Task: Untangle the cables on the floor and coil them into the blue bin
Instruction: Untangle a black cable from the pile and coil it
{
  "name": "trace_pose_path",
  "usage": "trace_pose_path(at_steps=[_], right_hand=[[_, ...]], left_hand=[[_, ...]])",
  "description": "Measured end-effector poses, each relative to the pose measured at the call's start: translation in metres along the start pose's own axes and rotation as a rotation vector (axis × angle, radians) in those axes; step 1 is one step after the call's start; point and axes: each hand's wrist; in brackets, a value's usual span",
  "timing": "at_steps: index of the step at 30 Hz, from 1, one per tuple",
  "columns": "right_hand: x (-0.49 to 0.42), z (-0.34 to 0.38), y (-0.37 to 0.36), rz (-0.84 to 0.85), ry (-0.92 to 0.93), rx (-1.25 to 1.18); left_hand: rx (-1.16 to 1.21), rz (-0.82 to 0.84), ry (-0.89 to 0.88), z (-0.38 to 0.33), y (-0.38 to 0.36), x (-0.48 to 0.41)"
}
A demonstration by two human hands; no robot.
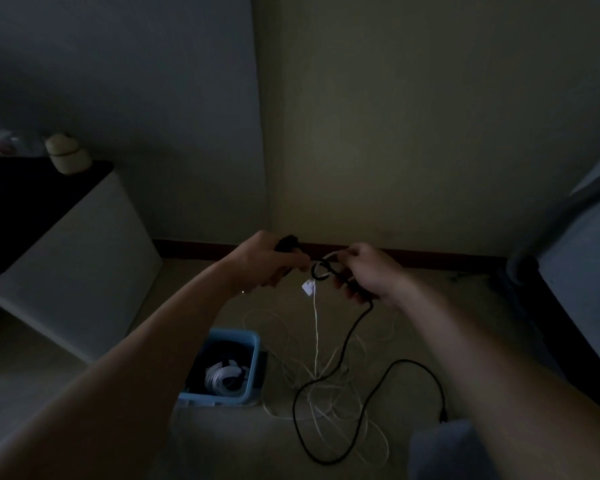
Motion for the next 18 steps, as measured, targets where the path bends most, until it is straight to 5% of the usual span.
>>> trace_pose_path(at_steps=[8, 18], right_hand=[[0.002, 0.003, 0.005, 0.056, 0.150, -0.203], [0.002, 0.009, -0.001, 0.080, 0.083, -0.222]], left_hand=[[-0.025, -0.146, -0.042, 0.000, -0.003, 0.001], [0.002, -0.179, -0.148, -0.008, -0.007, 0.003]])
Point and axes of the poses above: each hand's wrist, its own x-axis away from the middle knuckle, its own y-axis out of the back of the hand, z = x × y, and after that the axes turned 7 degrees about y, right-handed
